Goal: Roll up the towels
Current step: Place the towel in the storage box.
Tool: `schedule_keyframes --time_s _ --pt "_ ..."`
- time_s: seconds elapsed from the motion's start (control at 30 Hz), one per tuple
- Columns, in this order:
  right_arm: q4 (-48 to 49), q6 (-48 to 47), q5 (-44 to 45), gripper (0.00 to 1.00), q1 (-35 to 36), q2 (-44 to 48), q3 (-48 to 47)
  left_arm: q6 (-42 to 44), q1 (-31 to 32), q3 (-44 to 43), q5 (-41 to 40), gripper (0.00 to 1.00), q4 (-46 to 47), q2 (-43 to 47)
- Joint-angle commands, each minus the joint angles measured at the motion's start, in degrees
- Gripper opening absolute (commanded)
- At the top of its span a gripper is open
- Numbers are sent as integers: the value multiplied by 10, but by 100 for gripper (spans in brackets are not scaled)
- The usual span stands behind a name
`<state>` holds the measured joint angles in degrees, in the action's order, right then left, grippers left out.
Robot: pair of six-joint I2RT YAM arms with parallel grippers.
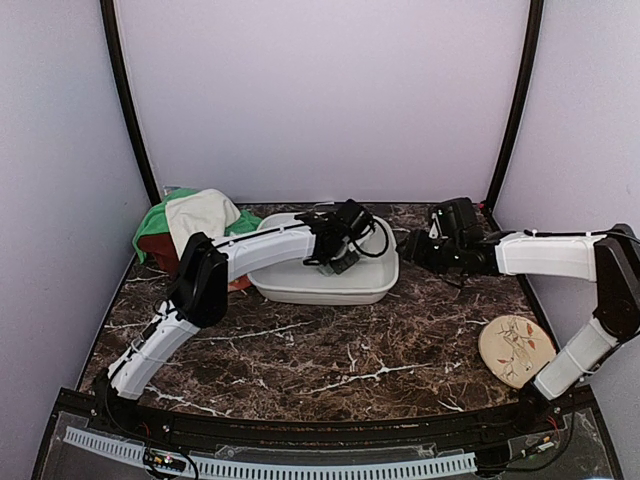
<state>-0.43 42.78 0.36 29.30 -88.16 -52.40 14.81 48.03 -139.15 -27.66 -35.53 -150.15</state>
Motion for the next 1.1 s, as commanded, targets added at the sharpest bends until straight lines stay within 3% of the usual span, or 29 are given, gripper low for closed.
schedule_keyframes --time_s 0.0,0.1,0.2,0.23,0.3,0.37,0.47,0.5,0.77,1.07 --pt "17 7 23 55 -3 39 15 25 18 -8 -21 0 -4 -30" --pt "22 10 20 55 -5 49 29 78 30 24 -69 0 68 -22" --pt "28 14 15 56 -6 52 37 82 35 28 -62 1 69 -18" --pt "29 15 14 56 -6 52 37 71 34 22 -44 9 51 -18" --pt "33 15 12 56 -5 52 39 50 34 19 -3 44 21 -14" --pt "36 16 10 57 -7 50 40 32 33 20 44 70 -11 -12" --pt "40 16 3 58 -7 46 41 10 26 17 117 94 -48 18" --pt "41 16 1 58 -7 45 41 6 22 14 146 97 -59 27" --pt "39 18 5 58 -6 46 37 43 7 13 342 99 -130 86" --pt "13 29 42 58 6 66 20 -5 -62 -17 397 99 -129 120"
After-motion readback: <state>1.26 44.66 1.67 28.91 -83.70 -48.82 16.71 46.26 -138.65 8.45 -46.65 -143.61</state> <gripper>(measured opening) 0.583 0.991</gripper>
